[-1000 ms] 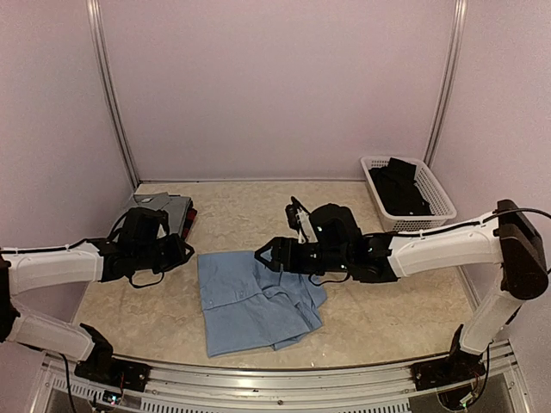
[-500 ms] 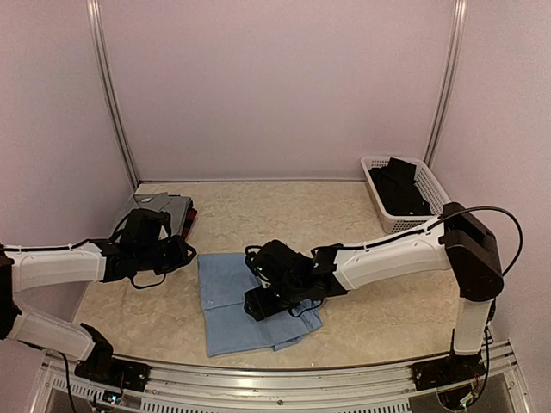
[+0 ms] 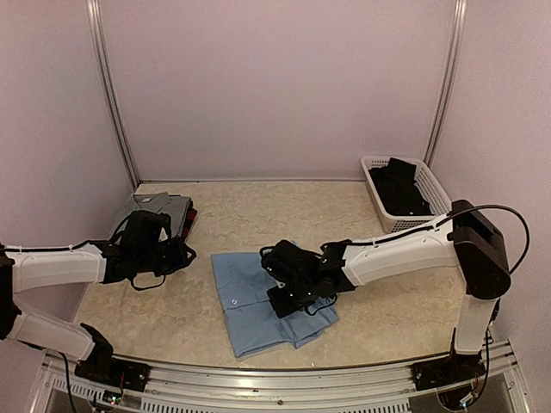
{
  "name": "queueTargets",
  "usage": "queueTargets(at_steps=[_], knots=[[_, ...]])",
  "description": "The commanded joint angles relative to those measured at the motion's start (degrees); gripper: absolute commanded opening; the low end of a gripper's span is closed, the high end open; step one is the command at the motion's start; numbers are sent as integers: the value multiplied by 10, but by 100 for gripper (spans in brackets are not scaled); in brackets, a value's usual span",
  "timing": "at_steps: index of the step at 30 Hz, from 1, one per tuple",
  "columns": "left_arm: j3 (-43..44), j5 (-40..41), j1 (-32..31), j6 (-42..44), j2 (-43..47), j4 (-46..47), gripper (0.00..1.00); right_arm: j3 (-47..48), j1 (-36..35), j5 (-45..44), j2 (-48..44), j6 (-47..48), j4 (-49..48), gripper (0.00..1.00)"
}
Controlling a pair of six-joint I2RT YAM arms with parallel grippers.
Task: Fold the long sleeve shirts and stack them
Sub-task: Smooth out the 2/3-rectangle-folded shirt at the center of the board.
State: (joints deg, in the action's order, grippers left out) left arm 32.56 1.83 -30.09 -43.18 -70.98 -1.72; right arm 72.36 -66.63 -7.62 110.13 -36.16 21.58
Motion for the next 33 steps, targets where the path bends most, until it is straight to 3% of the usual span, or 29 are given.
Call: queueTargets(at_steps=[1,7,12,17,22,26,28,29,33], knots=[[-4,5,-4,14,8,5,25,-51,53,-64,-60,11,83,0],[-2,8,-5,14,5,5,25,-58,96,-182,-109,58,202,0],[1,10,-5,15,-1,6,25,16,83,-230,-70,88,271,0],[9,25,-2,20,-3,-10,25,210,25,-286,49,61,391,0],[14,50,10,24,7,-35,25,450,-35,-285,207,46,489,0],[10,74,26,27,33,-60,25,607,-70,-252,314,62,507,15],[6,82,35,29,51,-67,26,633,-79,-226,334,65,484,26],[5,85,38,32,62,-69,26,622,-81,-213,330,66,462,32],[8,80,53,40,77,-74,26,486,-82,-176,235,75,343,68]])
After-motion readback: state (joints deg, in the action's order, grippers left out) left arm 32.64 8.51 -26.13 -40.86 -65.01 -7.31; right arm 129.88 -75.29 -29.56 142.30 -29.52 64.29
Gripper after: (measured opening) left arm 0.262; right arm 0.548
